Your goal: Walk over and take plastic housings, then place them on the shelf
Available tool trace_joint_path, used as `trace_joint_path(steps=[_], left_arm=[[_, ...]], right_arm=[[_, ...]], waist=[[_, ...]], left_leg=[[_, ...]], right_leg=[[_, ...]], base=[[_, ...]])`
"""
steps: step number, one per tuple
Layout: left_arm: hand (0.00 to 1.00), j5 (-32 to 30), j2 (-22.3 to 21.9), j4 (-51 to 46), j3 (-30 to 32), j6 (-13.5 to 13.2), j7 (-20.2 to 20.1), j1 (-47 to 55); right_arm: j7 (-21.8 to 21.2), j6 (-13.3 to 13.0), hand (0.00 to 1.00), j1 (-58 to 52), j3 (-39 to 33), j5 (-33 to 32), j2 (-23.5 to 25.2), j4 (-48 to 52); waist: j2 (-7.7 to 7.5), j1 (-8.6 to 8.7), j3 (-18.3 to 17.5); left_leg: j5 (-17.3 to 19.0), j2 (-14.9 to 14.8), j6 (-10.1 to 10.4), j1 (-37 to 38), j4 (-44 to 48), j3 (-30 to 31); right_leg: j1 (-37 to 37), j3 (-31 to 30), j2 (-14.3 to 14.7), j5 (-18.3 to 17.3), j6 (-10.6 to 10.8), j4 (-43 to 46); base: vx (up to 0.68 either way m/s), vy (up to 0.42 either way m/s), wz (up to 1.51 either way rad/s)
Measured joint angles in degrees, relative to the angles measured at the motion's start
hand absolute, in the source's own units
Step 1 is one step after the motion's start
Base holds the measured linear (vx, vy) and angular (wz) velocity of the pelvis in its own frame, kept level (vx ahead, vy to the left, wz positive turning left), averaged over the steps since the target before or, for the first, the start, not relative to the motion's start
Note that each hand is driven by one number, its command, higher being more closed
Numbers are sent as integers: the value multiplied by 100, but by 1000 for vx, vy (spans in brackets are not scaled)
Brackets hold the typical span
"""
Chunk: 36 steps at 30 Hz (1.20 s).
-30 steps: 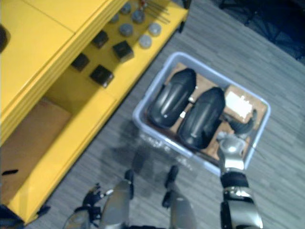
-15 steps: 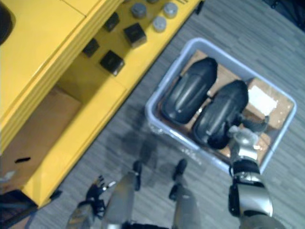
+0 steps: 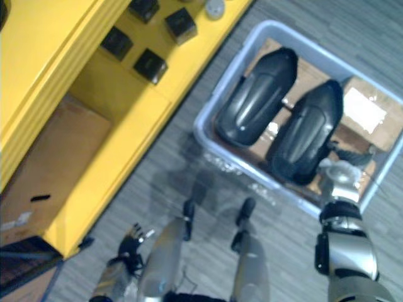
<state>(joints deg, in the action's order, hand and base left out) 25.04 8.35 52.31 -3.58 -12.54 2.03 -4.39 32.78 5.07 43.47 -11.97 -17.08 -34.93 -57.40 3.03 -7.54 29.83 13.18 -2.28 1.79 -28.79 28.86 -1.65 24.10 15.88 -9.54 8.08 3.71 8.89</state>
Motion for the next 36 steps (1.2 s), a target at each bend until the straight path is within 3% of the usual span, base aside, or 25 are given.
trace_joint_path(steps=[1,6,21,29,34,36], left_arm=[[0,24,-23,33,-5,-5,0,-43],[0,167,-54,62,-208,-71,0,-98],[0,387,-75,55,-389,-189,-49,-135],[0,387,-97,31,-426,-266,-51,-135],[0,396,-189,-309,-646,-560,-48,-114],[0,430,-218,-690,-708,-609,-32,-79]], right_arm=[[20,-1,100,52,22,1,-122,-50],[9,25,100,141,87,223,-519,-236],[-564,32,100,351,499,508,-770,-277],[-593,43,100,331,724,1534,-765,-272],[-633,74,100,175,778,2117,-689,-134],[-661,221,100,48,957,2325,-665,52]], waist=[[44,-1,21],[237,-3,79],[272,-5,80],[346,-1,42],[348,18,41],[347,45,41]], left_leg=[[-10,12,-12,-71,20,8],[-26,91,-29,-253,128,100],[-82,98,25,-420,185,97],[-117,84,48,-366,185,110],[-118,81,49,-191,184,112],[-117,78,50,-78,173,112]], right_leg=[[87,-1,-39,-26,4,85],[330,10,-150,-153,45,392],[790,-67,-264,-444,-11,1064],[776,-66,-262,-472,-48,1153],[587,-55,-263,-483,-49,1148],[444,-25,-260,-488,-52,1124]], base=[[-30,20,4],[-17,18,9],[-1,1,0],[0,0,0],[1,1,1],[8,2,5]])
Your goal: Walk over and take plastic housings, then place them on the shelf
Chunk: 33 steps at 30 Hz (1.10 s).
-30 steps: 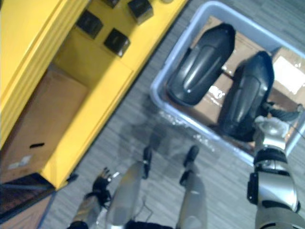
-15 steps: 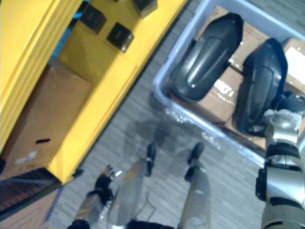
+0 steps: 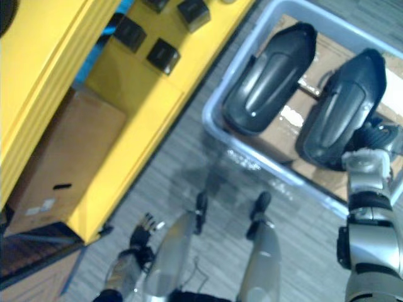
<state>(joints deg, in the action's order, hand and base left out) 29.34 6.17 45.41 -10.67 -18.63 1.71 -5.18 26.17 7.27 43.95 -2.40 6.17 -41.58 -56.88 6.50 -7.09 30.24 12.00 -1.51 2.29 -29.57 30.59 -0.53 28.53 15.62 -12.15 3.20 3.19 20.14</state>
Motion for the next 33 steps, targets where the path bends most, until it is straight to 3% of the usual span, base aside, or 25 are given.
trace_joint_path(steps=[6,8,12,14,19,27,29,33], left_arm=[[0,175,35,-1687,-3,48,428,37],[0,163,79,-2653,67,232,577,95],[0,104,282,-3544,88,518,694,103],[0,-94,397,-3873,103,726,697,174],[0,-343,468,-4300,78,1116,673,169],[0,-795,692,-4433,-165,1871,612,-328],[0,-815,766,-4425,-225,2153,425,-526],[0,-963,930,-4298,-450,2643,217,-913]], right_arm=[[19,274,100,-511,144,374,224,971],[17,271,100,-896,143,527,373,1647],[16,276,100,-1208,141,712,640,2220],[7,319,100,-1432,141,812,961,2438],[39,397,100,-1700,135,925,1223,2475],[146,382,100,-1796,140,1383,1342,2949],[142,369,100,-1870,144,1527,1353,3148],[120,117,100,-1963,154,1805,1452,3426]], waist=[[-1,127,-1],[-16,180,-8],[-78,232,-39],[-229,266,-184],[-457,392,-585],[-488,491,-943],[-530,506,-1028],[-662,637,-1248]], left_leg=[[3,-42,1,385,-86,-1],[2,-85,5,713,-233,-22],[-18,-137,34,1053,-469,-60],[-36,-177,65,1301,-650,-147],[-49,-190,84,1592,-836,-283],[-40,-225,87,1770,-1024,-504],[-28,-277,103,1826,-1037,-562],[-30,-331,123,2044,-1242,-670]], right_leg=[[-470,56,65,21,19,-234],[-851,83,139,102,32,-511],[-1254,116,240,237,41,-918],[-1494,108,306,336,32,-1177],[-1843,96,330,442,72,-1584],[-2085,-31,425,717,38,-2117],[-2145,-74,472,767,5,-2212],[-2286,-162,538,794,-24,-2350]], base=[[6,-2,0],[60,-17,-5],[67,-14,-6],[103,-16,-12],[114,22,-6],[8,-3,-11],[-6,-21,-14],[13,-36,-15]])
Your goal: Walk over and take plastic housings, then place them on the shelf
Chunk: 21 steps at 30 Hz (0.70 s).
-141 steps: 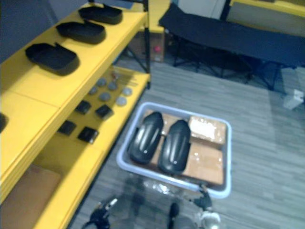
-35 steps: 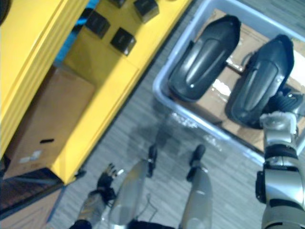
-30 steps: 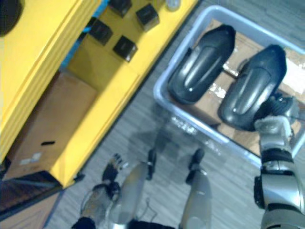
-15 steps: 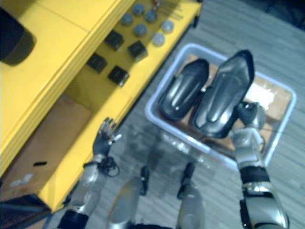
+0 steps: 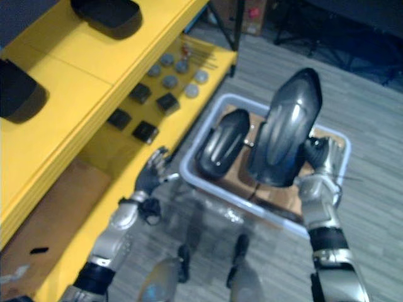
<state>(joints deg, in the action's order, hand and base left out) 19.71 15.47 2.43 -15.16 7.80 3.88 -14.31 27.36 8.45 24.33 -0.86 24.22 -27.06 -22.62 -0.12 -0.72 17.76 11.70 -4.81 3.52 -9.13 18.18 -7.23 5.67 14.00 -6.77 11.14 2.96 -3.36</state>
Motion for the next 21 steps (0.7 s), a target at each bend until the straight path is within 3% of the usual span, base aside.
trace_joint_path(steps=[2,4,12,17,21], left_arm=[[0,13,3,334,-178,261,-84,-304],[0,27,1,514,-234,350,-220,-476],[0,337,4,736,-640,371,-669,-1075],[0,686,-18,904,-888,502,-680,-1164],[0,753,-29,1130,-1110,533,-695,-1152]], right_arm=[[-1,-258,100,-146,18,209,3,205],[-1,-451,100,-160,48,345,6,238],[-113,-889,100,-179,482,483,18,231],[-109,-1195,100,-181,764,480,102,156],[-108,-1243,100,-180,795,478,204,1]], waist=[[-19,73,-234],[-27,147,-273],[-31,176,-563],[-77,170,-717],[-142,162,-773]], left_leg=[[-13,-13,20,45,-87,-79],[-34,-9,48,224,-192,-136],[-96,1,104,609,-374,-179],[-113,34,76,612,-417,-142],[-192,48,76,625,-495,-129]], right_leg=[[-3,-24,16,14,-4,-65],[-128,-72,20,24,4,-111],[-349,-128,32,23,3,-117],[-392,-125,2,12,-5,-119],[-390,-114,-3,9,-3,-120]], base=[[56,-17,-14],[75,3,-13],[22,3,-3],[-44,-9,2],[-51,-26,4]])
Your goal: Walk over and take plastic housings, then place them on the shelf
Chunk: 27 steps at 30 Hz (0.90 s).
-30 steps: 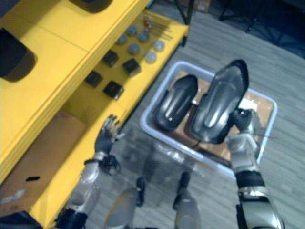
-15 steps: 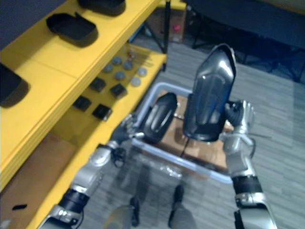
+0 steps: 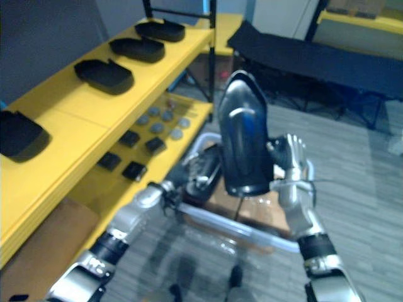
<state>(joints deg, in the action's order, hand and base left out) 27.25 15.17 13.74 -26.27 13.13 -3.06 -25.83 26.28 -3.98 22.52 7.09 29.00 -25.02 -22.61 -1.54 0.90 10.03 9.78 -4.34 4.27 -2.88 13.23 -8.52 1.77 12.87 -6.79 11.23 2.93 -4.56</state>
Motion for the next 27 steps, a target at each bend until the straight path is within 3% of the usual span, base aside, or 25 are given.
trace_joint_path(steps=[13,20,24,27], left_arm=[[0,-138,-382,380,-382,-85,13,421],[0,-517,-474,519,-423,-286,103,565],[0,-537,-517,612,-423,-459,187,640],[0,-536,-550,611,-365,-731,231,820]], right_arm=[[153,-57,100,-256,228,-13,354,-302],[158,-78,100,-434,497,-8,550,-301],[156,65,100,-544,556,8,561,-296],[143,290,100,-782,555,109,604,-297]], waist=[[-147,-14,-166],[-193,-18,-209],[-193,-19,-307],[-177,-18,-348]], left_leg=[[-130,26,29,283,-338,10],[-125,37,19,294,-335,21],[-125,34,19,298,-347,20],[-139,50,25,397,-425,6]], right_leg=[[-117,8,-6,-8,35,0],[-144,7,-16,-32,65,0],[-144,3,-11,-48,80,0],[-184,-15,-18,-58,94,-1]], base=[[16,0,0],[0,0,0],[0,0,0],[13,-1,-3]])
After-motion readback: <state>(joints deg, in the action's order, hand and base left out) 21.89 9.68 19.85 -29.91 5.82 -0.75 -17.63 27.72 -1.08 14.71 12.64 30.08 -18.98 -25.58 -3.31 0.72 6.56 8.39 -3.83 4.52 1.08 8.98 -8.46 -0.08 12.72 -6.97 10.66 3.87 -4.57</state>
